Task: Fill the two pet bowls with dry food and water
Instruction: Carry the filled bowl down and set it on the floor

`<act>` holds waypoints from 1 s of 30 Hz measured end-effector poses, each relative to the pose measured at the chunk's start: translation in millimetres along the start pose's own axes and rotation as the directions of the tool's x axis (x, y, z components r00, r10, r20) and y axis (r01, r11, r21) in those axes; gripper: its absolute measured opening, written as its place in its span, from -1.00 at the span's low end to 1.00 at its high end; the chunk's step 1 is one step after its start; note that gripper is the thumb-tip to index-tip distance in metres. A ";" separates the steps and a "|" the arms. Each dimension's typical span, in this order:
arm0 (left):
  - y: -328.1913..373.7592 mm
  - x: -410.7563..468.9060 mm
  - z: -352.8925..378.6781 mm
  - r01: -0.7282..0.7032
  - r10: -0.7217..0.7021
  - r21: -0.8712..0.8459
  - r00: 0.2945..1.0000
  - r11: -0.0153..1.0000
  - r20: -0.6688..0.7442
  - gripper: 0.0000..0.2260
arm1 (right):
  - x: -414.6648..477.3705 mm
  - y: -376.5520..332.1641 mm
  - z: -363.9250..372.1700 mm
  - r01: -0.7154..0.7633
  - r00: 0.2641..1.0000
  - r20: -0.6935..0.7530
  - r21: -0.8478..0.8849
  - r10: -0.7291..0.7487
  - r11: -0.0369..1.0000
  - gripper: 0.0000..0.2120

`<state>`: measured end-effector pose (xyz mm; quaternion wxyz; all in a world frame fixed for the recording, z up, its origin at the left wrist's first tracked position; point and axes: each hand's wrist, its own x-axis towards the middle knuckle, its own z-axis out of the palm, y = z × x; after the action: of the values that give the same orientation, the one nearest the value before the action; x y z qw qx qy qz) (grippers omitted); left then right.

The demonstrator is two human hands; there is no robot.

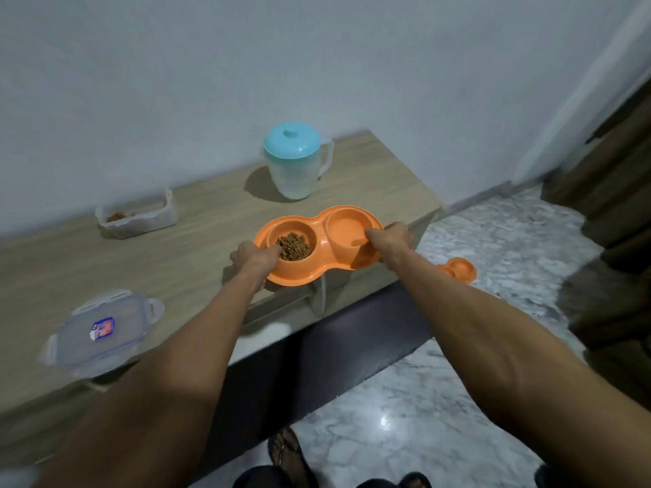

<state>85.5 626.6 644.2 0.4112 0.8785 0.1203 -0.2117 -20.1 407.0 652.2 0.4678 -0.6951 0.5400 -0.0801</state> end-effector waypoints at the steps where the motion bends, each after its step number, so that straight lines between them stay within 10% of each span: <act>1: 7.1 -10.8 13.3 -0.017 0.017 0.016 1.000 1.000 0.011 -0.53 | 4.5 7.8 -17.9 -0.005 1.000 -0.012 0.012 0.006 1.000 -0.55; 17: 99.1 -180.4 274.4 -0.184 0.171 0.044 0.961 0.982 0.217 -0.63 | 102.5 150.8 -301.6 -0.085 0.974 -0.200 0.112 0.107 0.990 -0.67; 30: 174.5 -161.2 463.9 -0.188 0.170 0.039 0.944 0.981 0.283 -0.52 | 250.1 197.9 -390.6 -0.148 0.943 -0.285 0.105 0.173 0.983 -0.68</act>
<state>-116.1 151.4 571.8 0.4124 0.8602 -0.0261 -0.2988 -293.7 -15.6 622.5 0.4154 -0.6095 0.6545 -0.1659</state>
